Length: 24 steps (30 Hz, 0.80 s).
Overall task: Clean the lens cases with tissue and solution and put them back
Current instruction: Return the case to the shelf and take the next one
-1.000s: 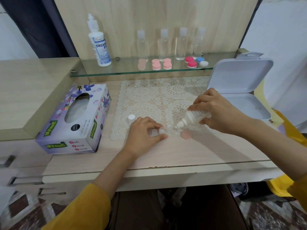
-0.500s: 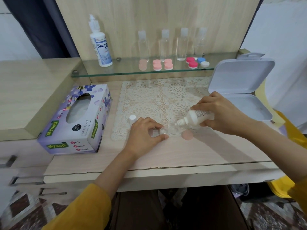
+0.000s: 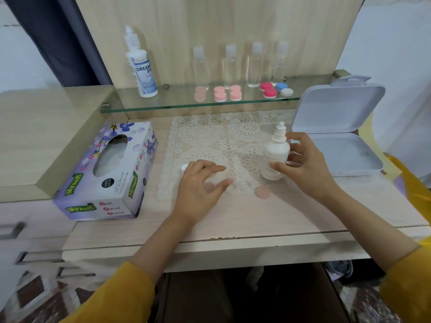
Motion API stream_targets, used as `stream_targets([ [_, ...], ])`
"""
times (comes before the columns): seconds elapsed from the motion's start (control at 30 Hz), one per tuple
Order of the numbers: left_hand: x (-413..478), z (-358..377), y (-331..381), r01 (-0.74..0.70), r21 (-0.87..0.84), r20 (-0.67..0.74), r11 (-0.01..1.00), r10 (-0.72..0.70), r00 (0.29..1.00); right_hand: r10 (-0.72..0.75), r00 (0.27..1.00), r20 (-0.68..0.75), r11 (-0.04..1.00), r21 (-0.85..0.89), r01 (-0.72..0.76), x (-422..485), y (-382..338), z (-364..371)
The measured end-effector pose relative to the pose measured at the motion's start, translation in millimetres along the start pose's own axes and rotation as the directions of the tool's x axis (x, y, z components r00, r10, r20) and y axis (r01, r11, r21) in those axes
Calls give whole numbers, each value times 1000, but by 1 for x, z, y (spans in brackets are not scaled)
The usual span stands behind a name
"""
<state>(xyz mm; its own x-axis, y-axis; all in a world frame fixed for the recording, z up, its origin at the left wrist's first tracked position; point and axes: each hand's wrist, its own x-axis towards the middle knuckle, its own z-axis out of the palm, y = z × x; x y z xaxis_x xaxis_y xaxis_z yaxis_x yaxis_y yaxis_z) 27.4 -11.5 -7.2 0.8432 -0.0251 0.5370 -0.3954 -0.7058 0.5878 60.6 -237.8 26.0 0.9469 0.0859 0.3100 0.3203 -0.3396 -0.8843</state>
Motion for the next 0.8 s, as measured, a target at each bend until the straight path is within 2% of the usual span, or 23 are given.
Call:
stream_targets([
  [0.07, 1, -5, -3, -27, 43, -110, 999, 32, 993, -3, 1000, -19, 1000, -2, 3, -1, 6, 4],
  [0.13, 2, -12, -11, -1, 92, -143, 996, 15, 990, -5, 999, -37, 1000, -9, 4, -2, 10, 7],
  [0.3, 4, -20, -31, 211, 159, -37, 965, -208, 978, -25, 998, -59, 999, -28, 23, -3, 11, 10],
  [0.43, 5, -22, -35, 251, 121, -21, 960, -250, 968, 44, 997, -71, 985, 170, -31, -12, 11, 14],
  [0.5, 8, -22, -32, 274, 101, -30, 956, -273, 962, 43, 996, -79, 978, 209, -26, -14, 11, 15],
  [0.63, 24, -22, -8, 310, -109, 6, 944, -311, 950, 14, 996, -93, 985, 172, 2, -15, 10, 16],
  [0.8, 58, -19, 55, 189, -349, 101, 918, -164, 981, 0, 993, -117, 989, 150, 17, -17, 8, 18],
])
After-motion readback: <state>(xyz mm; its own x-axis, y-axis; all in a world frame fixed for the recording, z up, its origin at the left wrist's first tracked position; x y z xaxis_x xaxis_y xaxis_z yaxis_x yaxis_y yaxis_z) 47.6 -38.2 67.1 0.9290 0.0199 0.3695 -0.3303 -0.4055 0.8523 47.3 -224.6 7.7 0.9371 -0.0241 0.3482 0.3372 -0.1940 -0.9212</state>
